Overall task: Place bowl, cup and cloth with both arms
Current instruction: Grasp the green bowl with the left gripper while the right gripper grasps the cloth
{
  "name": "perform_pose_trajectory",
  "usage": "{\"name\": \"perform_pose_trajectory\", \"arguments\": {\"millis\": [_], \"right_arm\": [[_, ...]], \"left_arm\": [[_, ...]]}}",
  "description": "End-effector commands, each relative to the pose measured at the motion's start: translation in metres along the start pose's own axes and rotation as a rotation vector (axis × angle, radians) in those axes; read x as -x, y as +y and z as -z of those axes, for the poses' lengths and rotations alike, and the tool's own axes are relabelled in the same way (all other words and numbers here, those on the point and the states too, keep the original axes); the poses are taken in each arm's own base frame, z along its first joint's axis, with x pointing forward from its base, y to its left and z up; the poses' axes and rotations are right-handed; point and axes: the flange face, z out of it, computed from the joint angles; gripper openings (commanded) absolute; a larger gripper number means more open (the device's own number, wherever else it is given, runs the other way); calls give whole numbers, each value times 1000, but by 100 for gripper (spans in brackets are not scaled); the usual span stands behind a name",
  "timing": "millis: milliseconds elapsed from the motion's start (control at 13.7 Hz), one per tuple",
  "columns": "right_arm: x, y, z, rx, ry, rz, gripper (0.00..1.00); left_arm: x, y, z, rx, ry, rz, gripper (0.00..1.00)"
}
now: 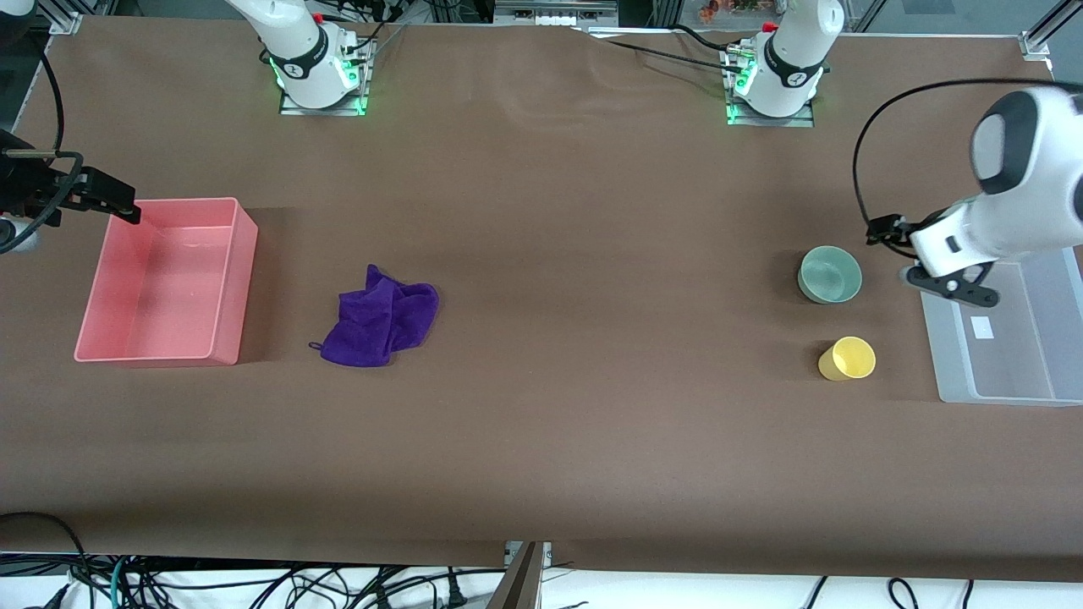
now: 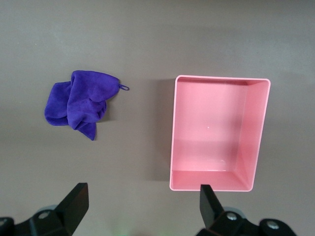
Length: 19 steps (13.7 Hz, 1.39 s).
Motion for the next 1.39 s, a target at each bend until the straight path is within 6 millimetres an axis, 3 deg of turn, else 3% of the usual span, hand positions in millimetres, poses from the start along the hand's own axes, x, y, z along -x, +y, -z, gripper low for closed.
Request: {"name": "perform_pose_trajectory", "arguments": {"millis": [0, 219, 365, 438, 657, 730, 949, 1095, 1168, 1314], "right_arm": [[-7, -1, -11, -18, -17, 12, 100], [-28, -4, -46, -23, -65, 12, 100], [-58, -15, -109, -29, -142, 35, 100], [-69, -26, -130, -36, -151, 52, 100], [-83, -77, -180, -38, -105, 113, 100], [-88, -87, -202, -45, -100, 123, 100], [-102, -128, -272, -59, -110, 170, 100], [-107, -143, -311, -58, -127, 188, 100], [-107, -157, -327, -57, -135, 205, 100], [-99, -174, -349, -48, -143, 158, 100]], "left_arm": [[9, 0, -60, -45, 81, -97, 100], [-1, -28, -118, -60, 140, -197, 100], [-3, -44, -148, -61, 155, -213, 100], [-2, -50, -159, -58, 155, -222, 89], [-4, -49, -182, -34, 131, -245, 10], [-4, -49, -183, -32, 131, -243, 0], [-7, -50, -178, -37, 138, -245, 0], [-7, -50, -171, -42, 143, -249, 0], [-6, -51, -158, -52, 154, -244, 0], [-1, -55, -111, -47, 131, -237, 0]]}}
